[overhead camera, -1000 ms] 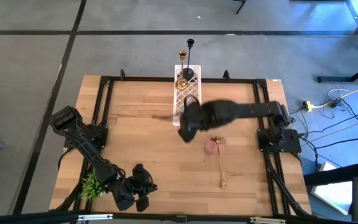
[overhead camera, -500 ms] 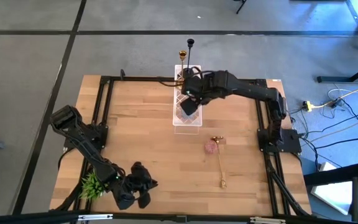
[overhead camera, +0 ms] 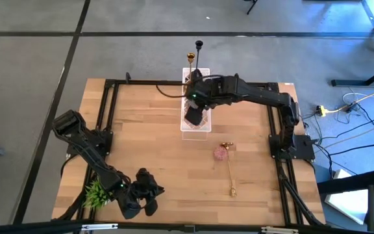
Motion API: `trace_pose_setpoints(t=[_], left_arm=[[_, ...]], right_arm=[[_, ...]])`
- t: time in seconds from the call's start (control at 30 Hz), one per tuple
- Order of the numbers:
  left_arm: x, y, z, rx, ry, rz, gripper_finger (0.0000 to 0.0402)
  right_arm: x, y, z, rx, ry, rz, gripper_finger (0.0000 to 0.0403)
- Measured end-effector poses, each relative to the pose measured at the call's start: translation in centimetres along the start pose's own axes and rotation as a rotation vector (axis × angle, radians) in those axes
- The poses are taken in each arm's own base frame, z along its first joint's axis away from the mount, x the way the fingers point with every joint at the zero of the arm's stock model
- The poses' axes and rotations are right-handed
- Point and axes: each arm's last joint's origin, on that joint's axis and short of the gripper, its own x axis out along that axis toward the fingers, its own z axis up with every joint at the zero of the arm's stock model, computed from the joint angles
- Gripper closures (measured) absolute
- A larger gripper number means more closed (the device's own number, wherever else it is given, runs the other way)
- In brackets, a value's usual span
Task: Pick & Place candle stick holders
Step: Put the red scented candle on the shelf
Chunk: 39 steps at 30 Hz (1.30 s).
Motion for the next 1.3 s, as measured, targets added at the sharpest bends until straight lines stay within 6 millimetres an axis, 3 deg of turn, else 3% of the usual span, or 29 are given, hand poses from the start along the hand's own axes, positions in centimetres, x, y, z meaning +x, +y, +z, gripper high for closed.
trace_pose_setpoints(t=[0.2,0.5,0.9,1.3], left_arm=[[0.0,0.3,0.0,-0.033,-0.037,0.032,0.0357],[0.3,0.7,0.4,-0.034,-0.072,0.074,0.0357],[0.7,0.9,0.8,-0.030,-0.071,0.088,0.0357],[0.6,1.1,0.6,-0.046,-0.074,0.104,0.0357]], right_arm=[[0.0,0.6,-0.1,-0.134,0.002,0.050,0.0107],[1.2,0.7,0.1,-0.066,-0.020,0.052,0.0107],[6.1,1.7,-0.2,-0.038,0.071,-0.023,0.0107],[5.9,1.5,0.1,-0.026,0.040,-0.026,0.0107]])
